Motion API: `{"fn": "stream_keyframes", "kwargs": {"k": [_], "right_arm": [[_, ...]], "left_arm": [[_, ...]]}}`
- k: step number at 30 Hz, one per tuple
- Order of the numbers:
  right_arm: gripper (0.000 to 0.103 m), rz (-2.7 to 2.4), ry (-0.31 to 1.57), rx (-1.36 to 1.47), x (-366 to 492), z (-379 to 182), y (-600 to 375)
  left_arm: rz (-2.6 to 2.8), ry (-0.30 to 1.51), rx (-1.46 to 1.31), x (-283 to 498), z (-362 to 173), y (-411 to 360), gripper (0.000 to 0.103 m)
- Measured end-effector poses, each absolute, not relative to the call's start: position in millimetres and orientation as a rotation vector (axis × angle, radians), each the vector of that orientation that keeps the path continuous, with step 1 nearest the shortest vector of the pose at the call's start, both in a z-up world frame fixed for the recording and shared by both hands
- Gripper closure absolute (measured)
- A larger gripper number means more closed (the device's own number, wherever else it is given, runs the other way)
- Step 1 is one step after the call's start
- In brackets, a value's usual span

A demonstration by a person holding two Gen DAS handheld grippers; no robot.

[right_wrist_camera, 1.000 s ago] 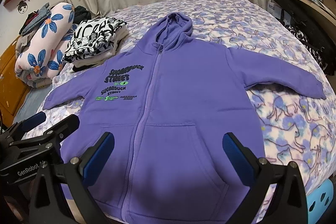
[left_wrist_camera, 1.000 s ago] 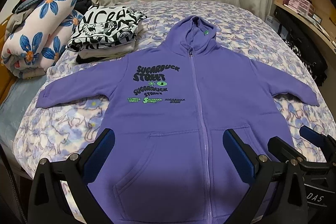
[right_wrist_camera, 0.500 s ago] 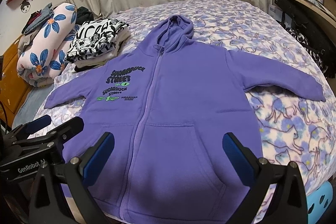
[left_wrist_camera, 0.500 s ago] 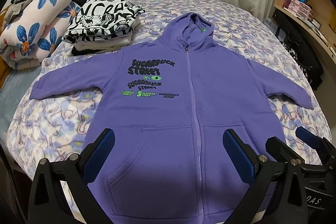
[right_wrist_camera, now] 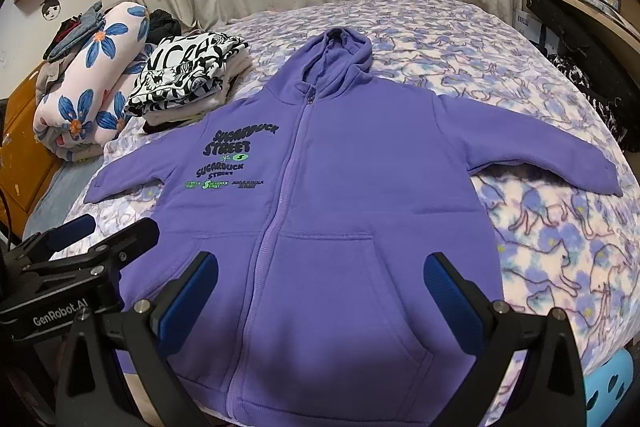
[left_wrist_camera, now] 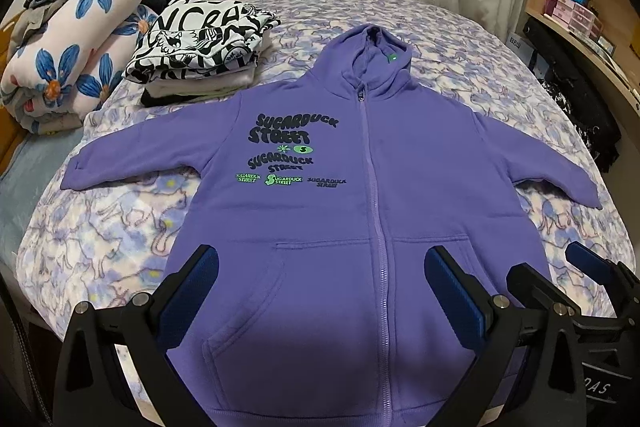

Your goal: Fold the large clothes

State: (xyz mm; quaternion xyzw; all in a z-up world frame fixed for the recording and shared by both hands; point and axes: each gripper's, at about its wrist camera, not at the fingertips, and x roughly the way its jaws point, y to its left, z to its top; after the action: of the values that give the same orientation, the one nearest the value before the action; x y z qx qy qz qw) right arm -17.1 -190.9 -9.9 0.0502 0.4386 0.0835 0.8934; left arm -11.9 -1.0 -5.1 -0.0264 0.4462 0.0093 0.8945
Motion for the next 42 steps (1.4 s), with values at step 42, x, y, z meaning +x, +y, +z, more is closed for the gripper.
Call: {"fn": "stream_keyframes", "kwargs": {"k": [42], "right_arm": [[0.0,0.21,0.825,0.115,-12,2,-206]], "left_arm": [[0.042,0.887,0.001,-12,2,-16,0.001]]}}
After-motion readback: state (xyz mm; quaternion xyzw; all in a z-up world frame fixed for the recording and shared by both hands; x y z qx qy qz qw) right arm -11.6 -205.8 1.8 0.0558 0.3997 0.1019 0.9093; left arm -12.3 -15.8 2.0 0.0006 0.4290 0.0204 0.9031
